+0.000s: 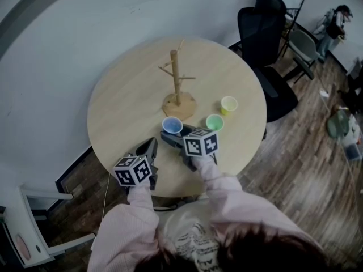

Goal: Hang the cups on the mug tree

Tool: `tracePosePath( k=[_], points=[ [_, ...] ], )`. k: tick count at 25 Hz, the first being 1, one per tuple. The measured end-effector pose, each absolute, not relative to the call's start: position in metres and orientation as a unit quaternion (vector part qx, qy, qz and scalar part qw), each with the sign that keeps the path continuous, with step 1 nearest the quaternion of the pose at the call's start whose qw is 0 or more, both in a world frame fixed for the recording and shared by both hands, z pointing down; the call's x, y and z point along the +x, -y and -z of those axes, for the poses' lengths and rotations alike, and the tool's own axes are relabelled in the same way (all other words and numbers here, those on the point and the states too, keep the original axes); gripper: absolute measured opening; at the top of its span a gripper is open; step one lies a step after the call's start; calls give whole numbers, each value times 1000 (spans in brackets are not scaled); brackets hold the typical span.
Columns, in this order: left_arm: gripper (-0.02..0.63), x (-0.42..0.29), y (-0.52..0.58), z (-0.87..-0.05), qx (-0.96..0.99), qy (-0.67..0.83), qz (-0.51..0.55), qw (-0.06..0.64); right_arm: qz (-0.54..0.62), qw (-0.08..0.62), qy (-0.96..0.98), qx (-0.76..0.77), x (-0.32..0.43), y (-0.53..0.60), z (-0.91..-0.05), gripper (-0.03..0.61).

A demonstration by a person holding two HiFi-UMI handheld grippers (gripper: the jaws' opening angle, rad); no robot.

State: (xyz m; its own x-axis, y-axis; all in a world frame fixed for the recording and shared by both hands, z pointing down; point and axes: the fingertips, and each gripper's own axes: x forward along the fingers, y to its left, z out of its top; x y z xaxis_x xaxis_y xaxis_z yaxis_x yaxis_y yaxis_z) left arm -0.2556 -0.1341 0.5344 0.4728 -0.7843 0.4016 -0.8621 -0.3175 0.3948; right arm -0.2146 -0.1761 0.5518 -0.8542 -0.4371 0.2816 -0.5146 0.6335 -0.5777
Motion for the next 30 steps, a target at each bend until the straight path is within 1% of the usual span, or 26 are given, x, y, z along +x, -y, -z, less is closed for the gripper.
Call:
tracePosePath(
  k=[16, 30],
  points=[
    [0, -261, 156, -522, 821, 499, -67, 269, -400, 18, 882, 248, -225, 196, -542, 302],
    [0, -255, 168, -515, 802, 529, -59, 270, -433, 31, 878, 202, -228, 209, -540, 302]
  ],
)
